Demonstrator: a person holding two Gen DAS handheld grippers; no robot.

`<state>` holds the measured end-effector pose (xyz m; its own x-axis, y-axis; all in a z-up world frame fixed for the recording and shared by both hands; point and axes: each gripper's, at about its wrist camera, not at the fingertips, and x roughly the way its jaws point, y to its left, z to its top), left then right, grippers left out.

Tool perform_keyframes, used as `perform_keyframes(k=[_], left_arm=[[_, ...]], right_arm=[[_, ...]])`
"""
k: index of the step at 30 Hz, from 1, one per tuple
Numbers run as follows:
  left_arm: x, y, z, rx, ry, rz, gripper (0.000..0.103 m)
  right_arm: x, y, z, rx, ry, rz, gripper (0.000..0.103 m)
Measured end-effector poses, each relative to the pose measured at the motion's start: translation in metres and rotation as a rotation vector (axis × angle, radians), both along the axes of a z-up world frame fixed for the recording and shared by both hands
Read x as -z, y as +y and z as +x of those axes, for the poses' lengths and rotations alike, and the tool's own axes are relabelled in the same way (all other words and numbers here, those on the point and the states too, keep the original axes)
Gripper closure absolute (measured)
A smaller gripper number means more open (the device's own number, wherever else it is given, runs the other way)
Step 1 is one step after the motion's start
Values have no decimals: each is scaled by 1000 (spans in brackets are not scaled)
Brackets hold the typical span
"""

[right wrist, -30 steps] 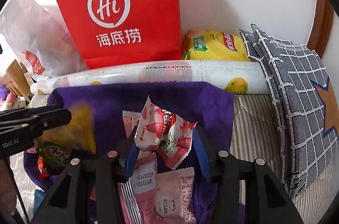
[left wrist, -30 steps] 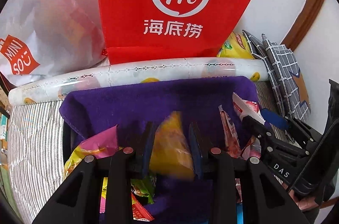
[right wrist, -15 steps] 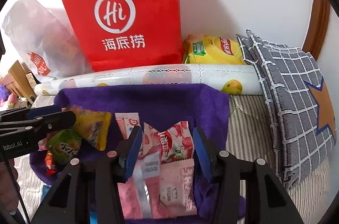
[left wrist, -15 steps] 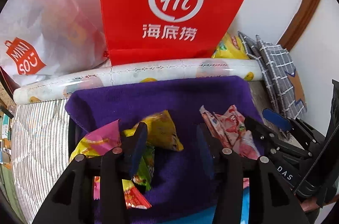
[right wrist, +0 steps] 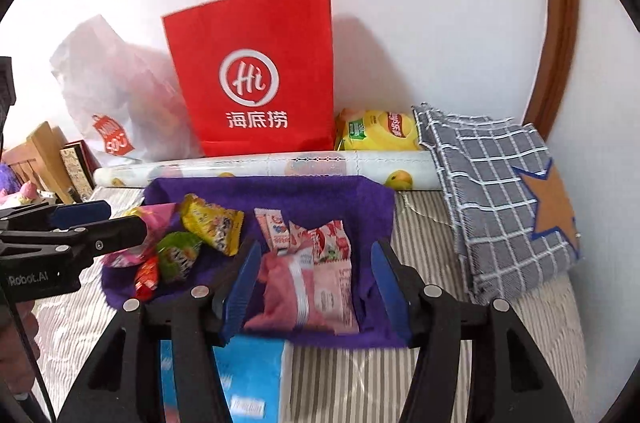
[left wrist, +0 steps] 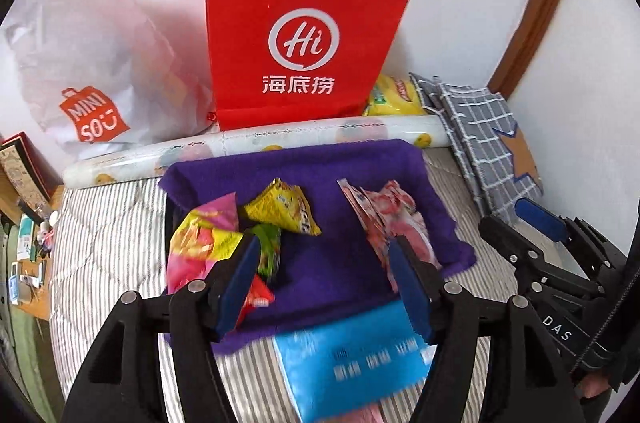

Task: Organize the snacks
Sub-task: 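Grasp the small blue snack packet with the right gripper while the left moves toward the pink pastry packet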

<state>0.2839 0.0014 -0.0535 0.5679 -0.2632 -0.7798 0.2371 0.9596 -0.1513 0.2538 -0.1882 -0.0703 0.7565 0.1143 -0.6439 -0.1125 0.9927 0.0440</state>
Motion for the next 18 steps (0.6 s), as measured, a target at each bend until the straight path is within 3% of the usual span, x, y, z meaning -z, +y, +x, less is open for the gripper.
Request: perform_keyframes(k=[4,8,18], left_arm=[[-14,5,-31,0,-36,-5,29],[-25,11,-67,2,-83,1,29],[-22,32,-133,-18,-103,-24,29]], right_arm=[[-15,-1,-36,31,-36,-30,47],[-23,-4,-72,53,-68,2,47],[-14,3,-135,26,-10,23,48]])
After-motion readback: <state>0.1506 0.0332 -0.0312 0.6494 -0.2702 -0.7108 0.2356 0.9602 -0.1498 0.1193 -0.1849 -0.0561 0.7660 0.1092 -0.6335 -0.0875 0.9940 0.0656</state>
